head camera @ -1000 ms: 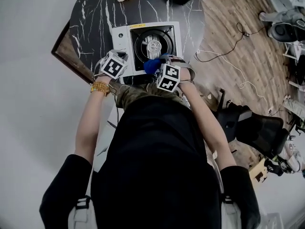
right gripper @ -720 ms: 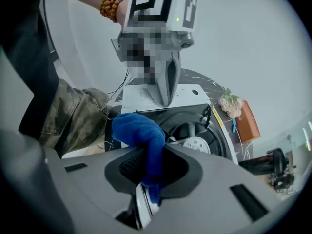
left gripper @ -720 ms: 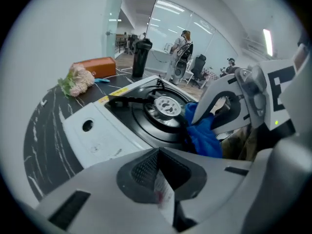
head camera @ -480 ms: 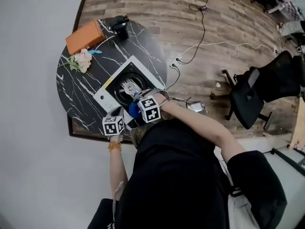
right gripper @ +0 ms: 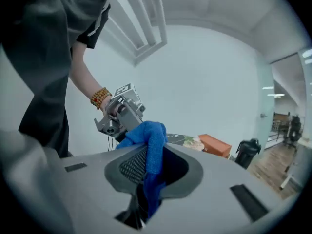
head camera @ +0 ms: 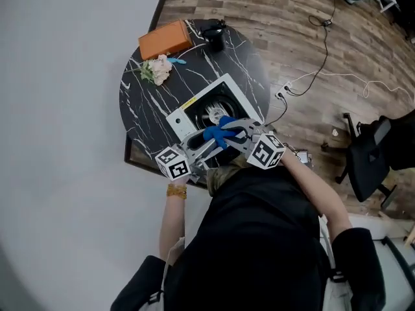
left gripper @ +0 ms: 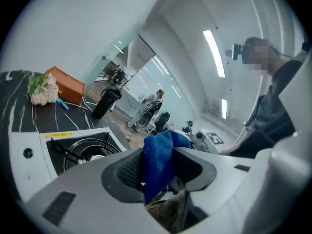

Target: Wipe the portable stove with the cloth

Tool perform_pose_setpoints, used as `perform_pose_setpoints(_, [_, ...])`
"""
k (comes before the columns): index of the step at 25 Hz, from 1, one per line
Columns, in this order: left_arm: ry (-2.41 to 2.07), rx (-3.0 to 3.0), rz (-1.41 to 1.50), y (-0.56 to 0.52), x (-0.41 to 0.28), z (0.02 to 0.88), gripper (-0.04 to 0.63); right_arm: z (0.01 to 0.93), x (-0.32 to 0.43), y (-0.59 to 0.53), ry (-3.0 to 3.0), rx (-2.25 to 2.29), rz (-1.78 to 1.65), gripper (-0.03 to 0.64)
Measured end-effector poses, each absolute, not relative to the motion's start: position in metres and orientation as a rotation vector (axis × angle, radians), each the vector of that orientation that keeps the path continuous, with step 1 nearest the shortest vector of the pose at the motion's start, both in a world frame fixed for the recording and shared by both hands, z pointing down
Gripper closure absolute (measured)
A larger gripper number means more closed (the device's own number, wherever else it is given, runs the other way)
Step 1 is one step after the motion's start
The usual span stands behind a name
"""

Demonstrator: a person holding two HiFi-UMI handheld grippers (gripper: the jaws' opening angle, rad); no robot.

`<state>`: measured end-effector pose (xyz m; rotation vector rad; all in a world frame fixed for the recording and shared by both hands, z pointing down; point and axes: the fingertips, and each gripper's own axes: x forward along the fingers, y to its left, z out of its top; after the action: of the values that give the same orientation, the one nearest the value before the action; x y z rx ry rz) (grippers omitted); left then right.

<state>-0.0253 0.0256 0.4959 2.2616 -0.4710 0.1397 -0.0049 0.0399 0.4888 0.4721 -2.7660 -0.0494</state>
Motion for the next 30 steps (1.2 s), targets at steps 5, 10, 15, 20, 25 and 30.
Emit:
perform_pose_setpoints(5, [-0.425,2.138,0.024,0.033,-0.037,0.497,0.494,0.499,-0.021,0.046,-2.774,0.395,-0.103,0.566])
perform_pose_setpoints(10, [-0.739,2.079,0.253,0.016,-0.089,0.532,0.517,0.544,-0.005,0.066,-2.590,0.237,-0.074,0.474])
perform_pose_setpoints(15, [-1.003,2.056,0.799,-0.027,-0.165,0.583,0.520,0.577,0.044,0.042,-2.476,0.439,0.073,0.474])
perform_pose_setpoints(20, [-0.936,2.161,1.261,-0.069,-0.144,0.624,0.520,0.603,0.093,0.020,-2.373,0.716,0.281,0.474])
perform_pose_setpoints(25, [-0.917,2.127,1.410,-0.089,-0.150,0.635,0.525,0.627,0.104,0.019,-2.323,0.703,0.325,0.466])
perform_pose_setpoints(30, [-0.891,2.099,1.384,-0.079,-0.148,0.640,0.526,0.653,0.085,0.051,-2.274,0.498,0.264,0.400])
